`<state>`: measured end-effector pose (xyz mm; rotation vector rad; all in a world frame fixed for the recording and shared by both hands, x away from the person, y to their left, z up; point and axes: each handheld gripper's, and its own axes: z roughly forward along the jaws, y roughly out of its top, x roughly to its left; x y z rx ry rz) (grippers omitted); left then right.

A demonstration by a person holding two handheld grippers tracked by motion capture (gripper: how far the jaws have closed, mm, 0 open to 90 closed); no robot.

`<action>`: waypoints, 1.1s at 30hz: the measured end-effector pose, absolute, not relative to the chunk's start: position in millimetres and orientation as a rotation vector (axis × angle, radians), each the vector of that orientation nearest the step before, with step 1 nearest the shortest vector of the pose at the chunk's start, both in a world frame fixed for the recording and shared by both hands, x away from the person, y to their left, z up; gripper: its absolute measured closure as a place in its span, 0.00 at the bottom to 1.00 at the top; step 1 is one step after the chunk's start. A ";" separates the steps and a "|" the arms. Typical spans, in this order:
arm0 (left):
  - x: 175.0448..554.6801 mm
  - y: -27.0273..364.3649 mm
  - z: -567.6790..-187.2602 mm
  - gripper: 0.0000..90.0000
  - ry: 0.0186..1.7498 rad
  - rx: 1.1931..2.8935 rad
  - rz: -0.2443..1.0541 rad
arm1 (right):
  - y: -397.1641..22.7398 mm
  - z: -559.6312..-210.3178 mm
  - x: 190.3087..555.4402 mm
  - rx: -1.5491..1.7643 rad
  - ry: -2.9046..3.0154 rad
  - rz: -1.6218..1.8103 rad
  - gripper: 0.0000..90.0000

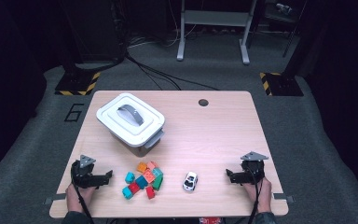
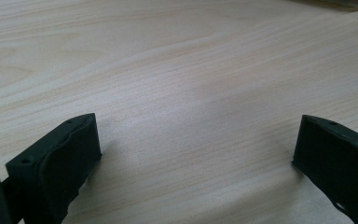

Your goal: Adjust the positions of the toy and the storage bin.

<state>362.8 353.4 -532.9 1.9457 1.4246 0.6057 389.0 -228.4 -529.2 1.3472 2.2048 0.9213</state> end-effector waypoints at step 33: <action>362.5 353.0 -532.3 0.00 1.422 1.958 0.607 | -225.2 -527.9 390.4 1.368 2.192 0.895 0.00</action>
